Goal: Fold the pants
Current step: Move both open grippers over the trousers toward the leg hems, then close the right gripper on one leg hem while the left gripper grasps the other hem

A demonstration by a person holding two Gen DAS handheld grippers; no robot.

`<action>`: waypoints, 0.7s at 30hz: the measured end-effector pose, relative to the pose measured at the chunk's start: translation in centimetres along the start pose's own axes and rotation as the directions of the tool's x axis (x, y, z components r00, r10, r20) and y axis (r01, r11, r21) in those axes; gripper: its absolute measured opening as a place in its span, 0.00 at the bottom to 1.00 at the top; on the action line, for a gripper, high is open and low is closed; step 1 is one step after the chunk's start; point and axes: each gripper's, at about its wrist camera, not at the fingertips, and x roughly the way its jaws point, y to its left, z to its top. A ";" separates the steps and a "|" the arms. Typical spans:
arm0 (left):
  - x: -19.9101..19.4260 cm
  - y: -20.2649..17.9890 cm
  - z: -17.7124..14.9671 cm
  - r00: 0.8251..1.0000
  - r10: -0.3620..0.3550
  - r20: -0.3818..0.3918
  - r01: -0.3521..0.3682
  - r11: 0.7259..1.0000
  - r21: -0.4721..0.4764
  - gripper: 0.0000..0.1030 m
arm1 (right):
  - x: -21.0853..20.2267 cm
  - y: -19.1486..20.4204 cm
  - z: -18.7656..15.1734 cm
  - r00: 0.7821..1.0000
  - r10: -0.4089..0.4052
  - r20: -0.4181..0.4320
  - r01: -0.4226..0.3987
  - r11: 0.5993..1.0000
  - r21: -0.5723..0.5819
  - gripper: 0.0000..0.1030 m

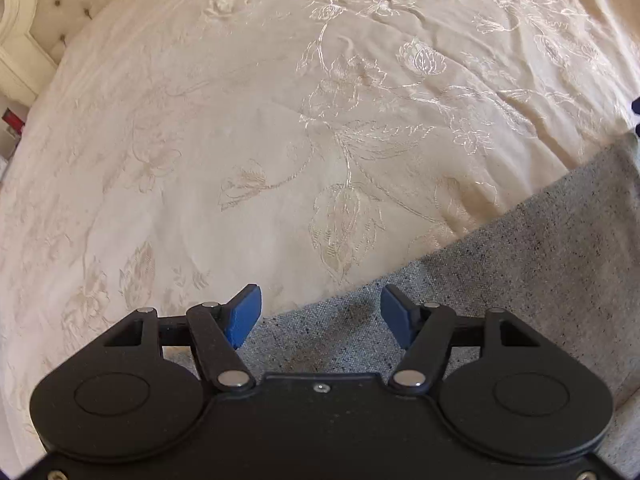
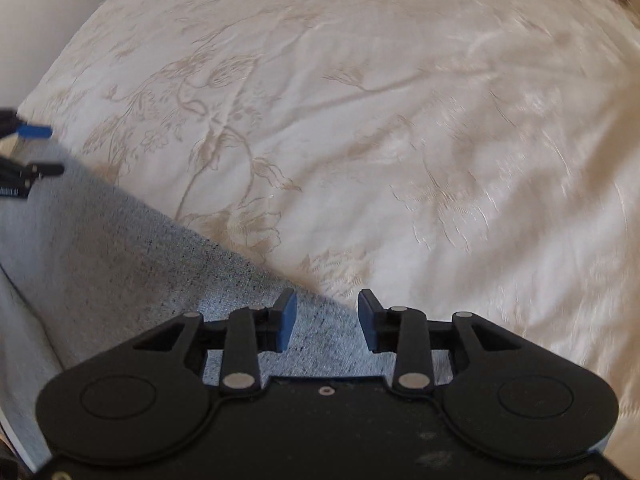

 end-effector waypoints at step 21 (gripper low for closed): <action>-0.3 3.7 -2.1 1.000 0.001 0.013 -0.003 0.994 0.105 0.66 | 3.8 3.8 2.7 0.993 -0.111 0.032 0.115 0.940 -0.321 0.03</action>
